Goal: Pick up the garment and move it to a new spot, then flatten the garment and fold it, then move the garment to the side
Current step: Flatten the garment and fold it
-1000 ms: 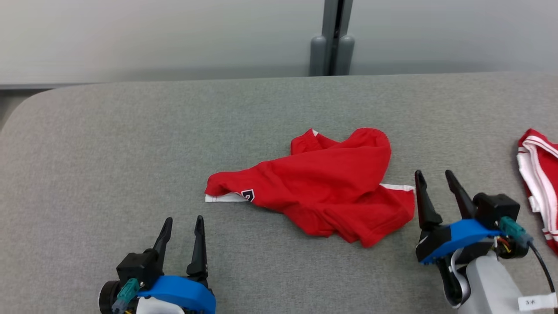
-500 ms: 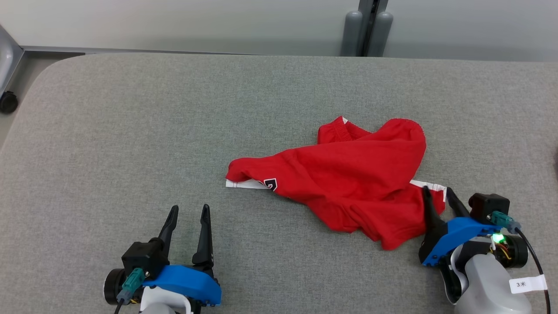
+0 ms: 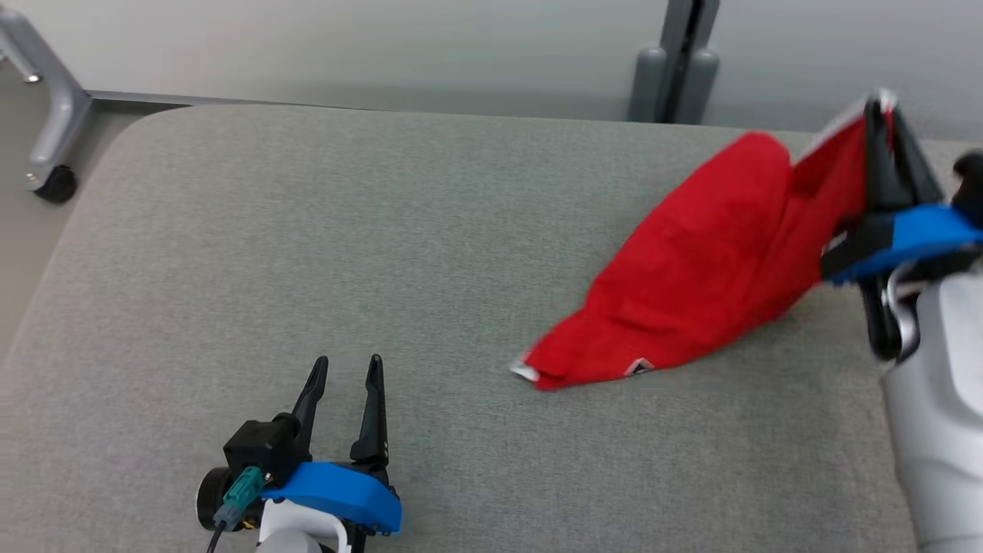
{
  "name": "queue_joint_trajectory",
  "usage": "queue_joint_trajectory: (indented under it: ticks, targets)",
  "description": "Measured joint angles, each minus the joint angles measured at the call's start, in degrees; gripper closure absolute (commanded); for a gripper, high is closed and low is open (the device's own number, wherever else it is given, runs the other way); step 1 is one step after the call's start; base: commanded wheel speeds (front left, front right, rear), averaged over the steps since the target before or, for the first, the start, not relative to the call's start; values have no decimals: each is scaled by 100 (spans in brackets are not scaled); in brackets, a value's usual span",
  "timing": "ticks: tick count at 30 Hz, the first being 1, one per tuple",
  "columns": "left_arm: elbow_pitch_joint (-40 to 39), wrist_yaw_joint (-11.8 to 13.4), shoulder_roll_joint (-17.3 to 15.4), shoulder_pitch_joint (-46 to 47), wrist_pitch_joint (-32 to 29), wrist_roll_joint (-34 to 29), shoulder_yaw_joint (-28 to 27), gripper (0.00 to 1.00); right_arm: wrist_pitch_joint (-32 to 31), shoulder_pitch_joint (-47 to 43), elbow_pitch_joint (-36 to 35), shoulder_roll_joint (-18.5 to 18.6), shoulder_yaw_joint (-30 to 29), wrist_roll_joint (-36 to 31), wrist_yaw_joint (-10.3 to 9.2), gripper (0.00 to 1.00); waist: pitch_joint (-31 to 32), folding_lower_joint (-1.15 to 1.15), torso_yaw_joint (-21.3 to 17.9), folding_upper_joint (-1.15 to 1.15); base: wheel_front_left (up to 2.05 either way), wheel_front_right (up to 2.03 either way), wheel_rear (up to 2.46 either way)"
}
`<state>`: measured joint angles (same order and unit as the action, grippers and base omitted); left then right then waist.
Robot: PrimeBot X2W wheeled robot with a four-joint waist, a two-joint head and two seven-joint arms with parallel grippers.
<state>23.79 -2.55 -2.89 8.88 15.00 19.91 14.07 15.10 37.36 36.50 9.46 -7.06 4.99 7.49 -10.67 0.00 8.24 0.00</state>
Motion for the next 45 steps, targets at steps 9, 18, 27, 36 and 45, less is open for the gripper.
queue_joint_trajectory:
  ticks: [9,18,27,36,45]
  targets:
    - [37,23,-1,-182,0,162,126,0,2,1291,-966,255,1645,289,-1,100,259,0,466,0,0,0,0]
    - [46,49,-1,-298,0,237,127,0,2,1512,-1595,48,3008,1146,1,100,401,0,588,0,0,0,0]
    - [40,49,1,-417,0,176,-104,0,1,37,-1811,143,3239,1813,1,100,397,0,216,0,0,0,0]
    - [41,49,0,-433,0,152,-232,0,1,-1901,-1438,530,2412,1841,0,100,462,0,-103,0,0,0,0]
    - [78,41,0,-480,0,100,-311,0,1,-2540,-1201,542,1551,1699,0,100,580,0,-257,0,0,0,0]
